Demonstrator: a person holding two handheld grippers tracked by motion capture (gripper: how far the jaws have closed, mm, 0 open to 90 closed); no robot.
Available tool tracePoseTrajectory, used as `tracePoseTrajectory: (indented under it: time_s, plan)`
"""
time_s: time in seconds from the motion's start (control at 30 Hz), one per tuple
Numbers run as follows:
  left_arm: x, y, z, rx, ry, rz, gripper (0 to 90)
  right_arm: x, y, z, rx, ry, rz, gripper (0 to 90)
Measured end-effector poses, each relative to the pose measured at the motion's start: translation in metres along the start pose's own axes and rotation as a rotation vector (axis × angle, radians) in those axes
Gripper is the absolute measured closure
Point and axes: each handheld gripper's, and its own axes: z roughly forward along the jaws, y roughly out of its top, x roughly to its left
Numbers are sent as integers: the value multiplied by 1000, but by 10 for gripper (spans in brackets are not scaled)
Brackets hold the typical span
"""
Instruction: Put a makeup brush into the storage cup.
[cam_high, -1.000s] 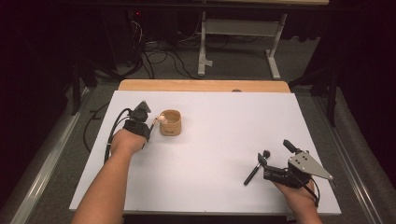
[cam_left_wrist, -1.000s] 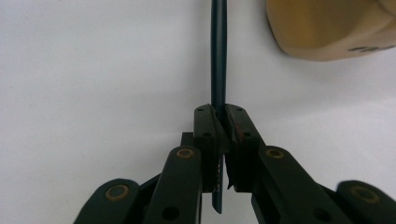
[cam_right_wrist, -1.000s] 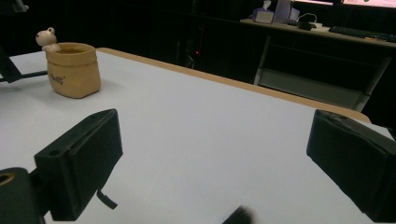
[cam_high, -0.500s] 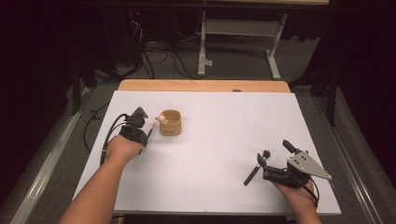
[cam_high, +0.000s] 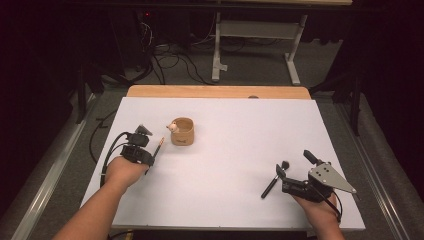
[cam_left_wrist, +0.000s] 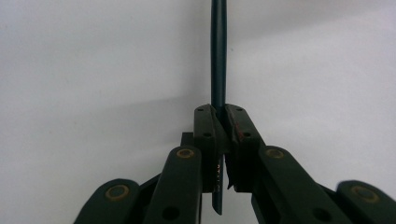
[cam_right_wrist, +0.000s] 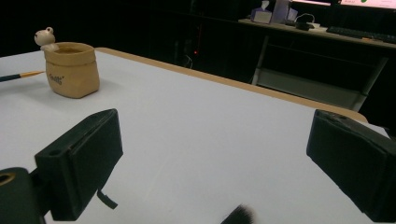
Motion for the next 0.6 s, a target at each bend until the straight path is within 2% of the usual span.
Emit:
tracePoseTrajectory:
  time_s: [0.13, 0.27, 0.47, 0.53, 0.6]
  plan:
    - [0, -12, -3, -45, -45, -16, 839, 1, 0, 0, 0, -3, 0, 48]
    - [5, -21, -5, -112, -54, -36, 839, 1, 1, 0, -3, -1, -8, 48]
    - [3, -32, -3, -206, -51, -12, 839, 1, 1, -1, -2, -2, -9, 48]
    - [1, -35, -1, -231, -75, -17, 839, 2, 1, -1, 1, -7, -9, 48]
    - [0, -37, 2, -245, -80, -12, 839, 2, 1, 0, -4, -6, -14, 48]
